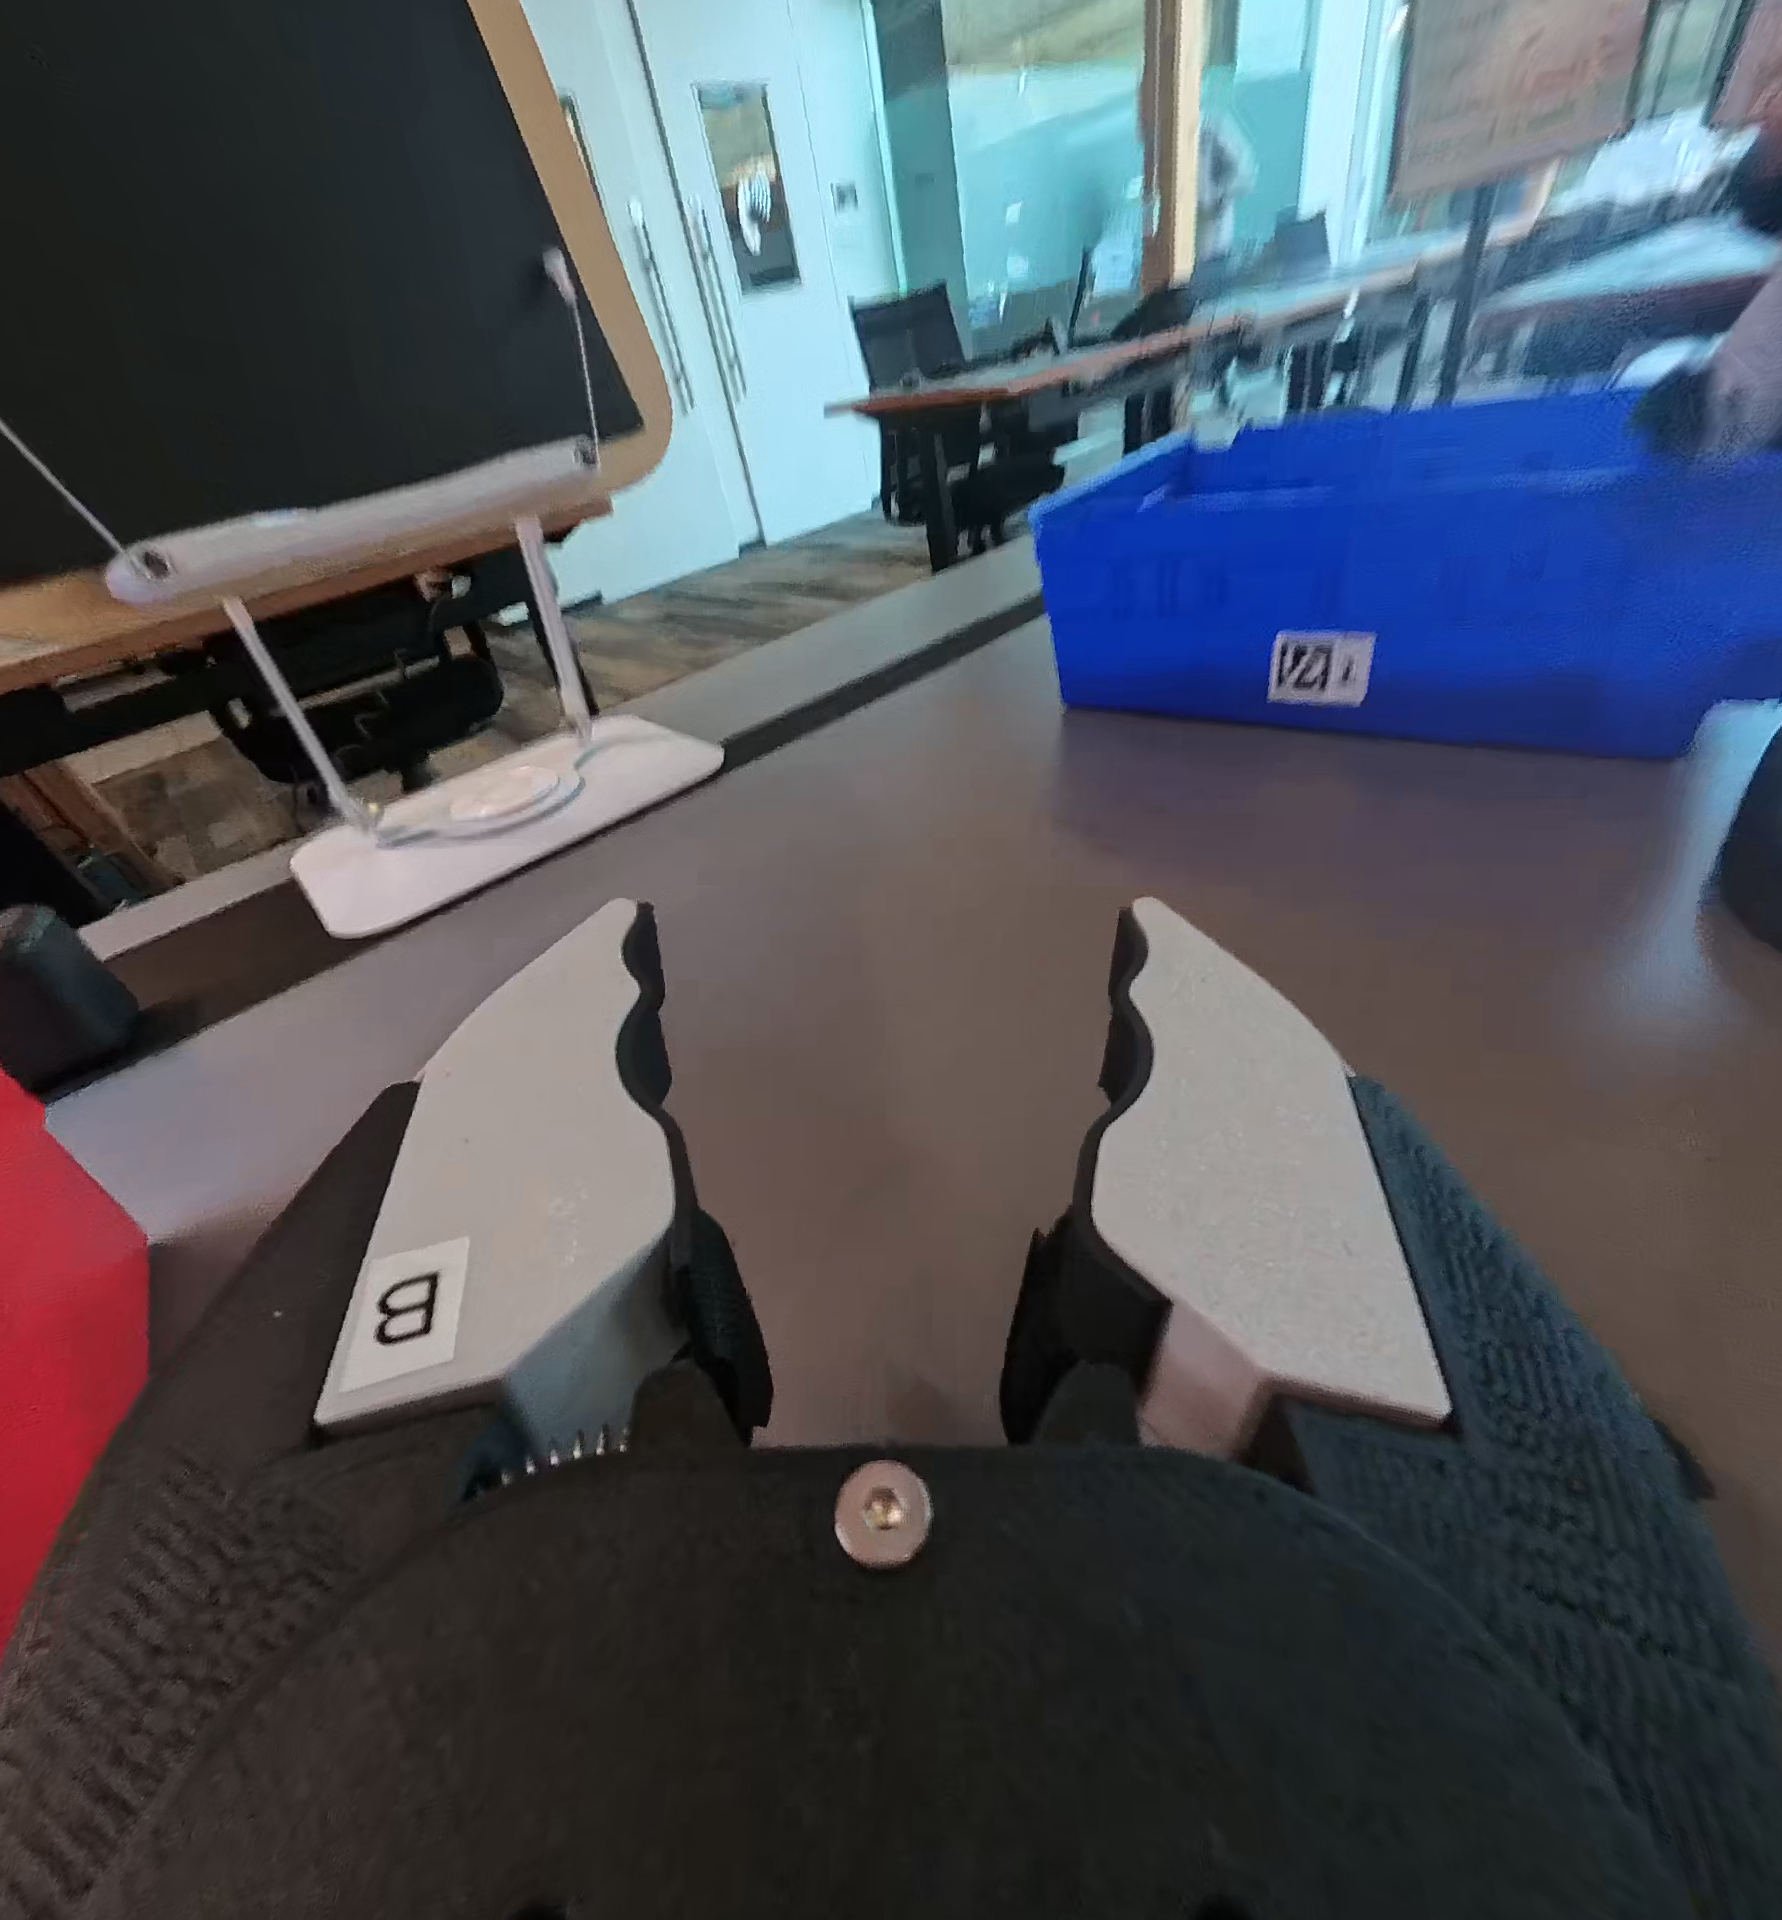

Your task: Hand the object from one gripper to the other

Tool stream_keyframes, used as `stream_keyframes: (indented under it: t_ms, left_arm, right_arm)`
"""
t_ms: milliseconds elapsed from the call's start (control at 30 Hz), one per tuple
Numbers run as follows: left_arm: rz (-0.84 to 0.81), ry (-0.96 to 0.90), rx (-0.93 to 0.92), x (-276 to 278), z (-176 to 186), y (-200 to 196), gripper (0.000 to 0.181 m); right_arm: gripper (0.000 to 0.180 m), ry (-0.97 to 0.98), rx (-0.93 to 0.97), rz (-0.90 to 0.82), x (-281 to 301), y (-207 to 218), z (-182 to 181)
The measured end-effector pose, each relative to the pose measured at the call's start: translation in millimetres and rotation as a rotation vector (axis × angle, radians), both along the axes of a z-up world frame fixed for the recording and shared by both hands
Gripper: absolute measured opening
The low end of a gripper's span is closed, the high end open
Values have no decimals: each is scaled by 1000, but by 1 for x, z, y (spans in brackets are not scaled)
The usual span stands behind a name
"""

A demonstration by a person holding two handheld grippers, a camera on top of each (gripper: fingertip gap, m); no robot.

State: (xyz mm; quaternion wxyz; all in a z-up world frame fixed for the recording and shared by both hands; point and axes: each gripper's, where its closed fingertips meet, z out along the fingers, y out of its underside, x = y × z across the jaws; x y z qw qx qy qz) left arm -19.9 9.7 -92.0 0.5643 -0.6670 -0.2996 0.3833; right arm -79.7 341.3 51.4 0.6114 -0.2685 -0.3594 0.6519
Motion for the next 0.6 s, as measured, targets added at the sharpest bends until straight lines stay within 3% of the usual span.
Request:
stream_keyframes:
  t_ms: [167,300,400,500,600]
  left_arm:
    - [-118,151,310,48,73,-7,72]
    - [-20,114,257,65,110,-78,63]
    - [100,-110,43,54,92,-146,63]
    - [203,-443,-174,38,44,-206,60]
    - [176,-662,-354,29,0,-228,51]
  right_arm:
    - [96,26,-53,123,3,-22,-1]
    - [100,4,-199,239,0,-20,-3]
    - [98,77,-245,233,13,-7,8]
    - [93,219,-261,244,40,-1,26]
    - [90,323,-273,309,64,-7,36]
